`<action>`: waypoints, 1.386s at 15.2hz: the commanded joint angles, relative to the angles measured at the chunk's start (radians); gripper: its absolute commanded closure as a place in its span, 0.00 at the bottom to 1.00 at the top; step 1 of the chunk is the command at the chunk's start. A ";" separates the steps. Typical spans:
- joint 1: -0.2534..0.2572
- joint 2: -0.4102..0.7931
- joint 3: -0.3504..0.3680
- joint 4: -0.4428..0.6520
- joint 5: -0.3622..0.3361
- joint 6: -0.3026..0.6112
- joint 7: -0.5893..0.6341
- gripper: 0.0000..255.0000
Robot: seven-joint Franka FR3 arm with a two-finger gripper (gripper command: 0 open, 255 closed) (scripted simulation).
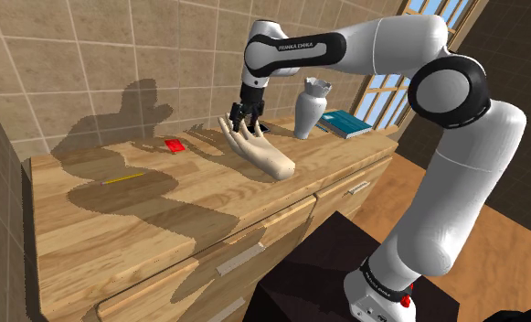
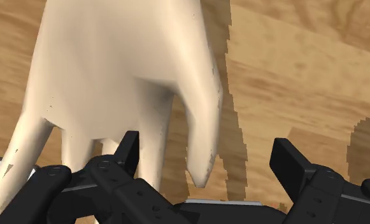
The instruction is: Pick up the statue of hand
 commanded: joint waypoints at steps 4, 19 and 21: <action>0.004 0.105 0.007 0.112 0.007 0.006 -0.009 0.00; 0.003 0.127 0.006 0.066 0.009 0.074 -0.016 1.00; 0.004 0.124 0.007 0.062 0.008 0.074 -0.014 1.00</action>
